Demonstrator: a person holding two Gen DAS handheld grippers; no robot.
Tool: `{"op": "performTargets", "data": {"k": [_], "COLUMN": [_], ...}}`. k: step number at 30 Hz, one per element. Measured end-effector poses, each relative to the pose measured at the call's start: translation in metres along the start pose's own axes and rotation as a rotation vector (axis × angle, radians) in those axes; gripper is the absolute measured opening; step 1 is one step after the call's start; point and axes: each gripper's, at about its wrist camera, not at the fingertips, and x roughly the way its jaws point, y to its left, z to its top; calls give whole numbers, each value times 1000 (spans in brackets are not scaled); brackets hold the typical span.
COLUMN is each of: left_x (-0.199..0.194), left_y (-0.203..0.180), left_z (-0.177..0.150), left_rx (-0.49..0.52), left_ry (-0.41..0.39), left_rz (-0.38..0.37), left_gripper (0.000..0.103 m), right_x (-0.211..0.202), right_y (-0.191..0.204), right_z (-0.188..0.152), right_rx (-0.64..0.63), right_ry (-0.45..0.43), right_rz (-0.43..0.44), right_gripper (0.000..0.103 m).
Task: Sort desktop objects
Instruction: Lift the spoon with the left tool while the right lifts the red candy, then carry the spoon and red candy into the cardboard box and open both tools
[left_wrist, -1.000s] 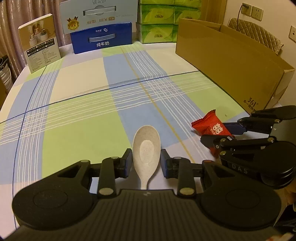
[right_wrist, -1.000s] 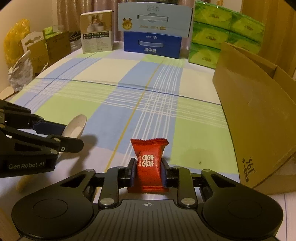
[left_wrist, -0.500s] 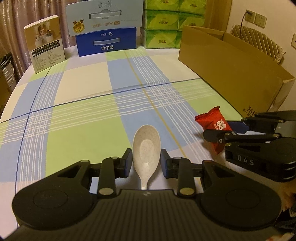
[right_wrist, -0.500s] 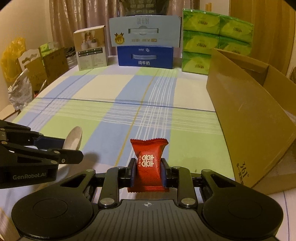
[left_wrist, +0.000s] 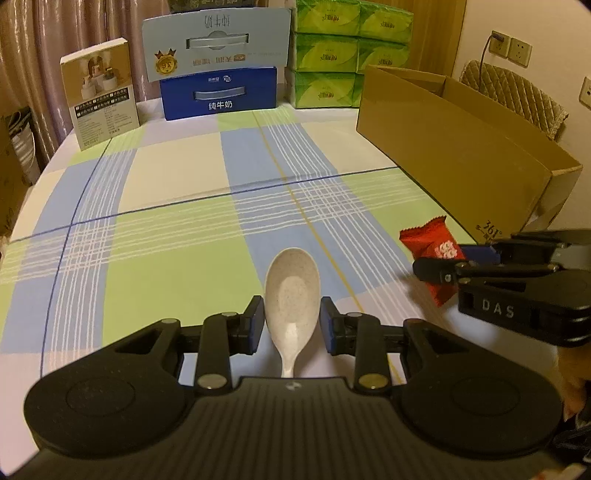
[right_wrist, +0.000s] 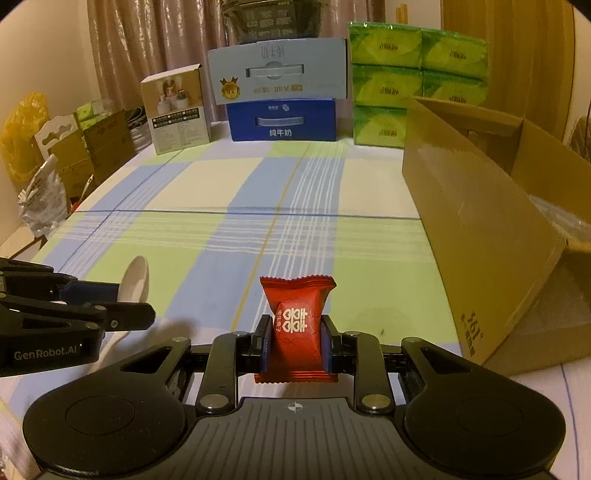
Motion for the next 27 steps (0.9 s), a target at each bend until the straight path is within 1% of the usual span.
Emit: {"op": "performTargets", "data": {"k": [5,9,13,16,20,24,27], "left_x": [-6,-10,-17,-24,-39,-50,-53], "left_y": [-7,-12,-14,-24,-51,-92,-126], "left_z": [5,13,22,34,61,98,126], "left_rx": [10,23,4,-8,8,41,54], "left_ry": [-11,-26,-38,-48,-91,-140,-162], "left_rz": [-17,-15,-9,-26,-71,-123,-168], "left_gripper": [27,27,27,27,27,27,27], "right_x": [-4,-12,-26,-44,-80,-115,-133], "right_y": [0,1,-1,-7,-29,-69,-102], "right_z": [4,10,17,27,49,76,92], "right_rx": [3,1,10,17,24,48,60], "right_ry": [-19,-43,-75,-113,-181,-244,-268], "right_rz": [6,6,-2,-9,-34,-87,-129], "right_gripper": [23,23,23,23,23,23,23]}}
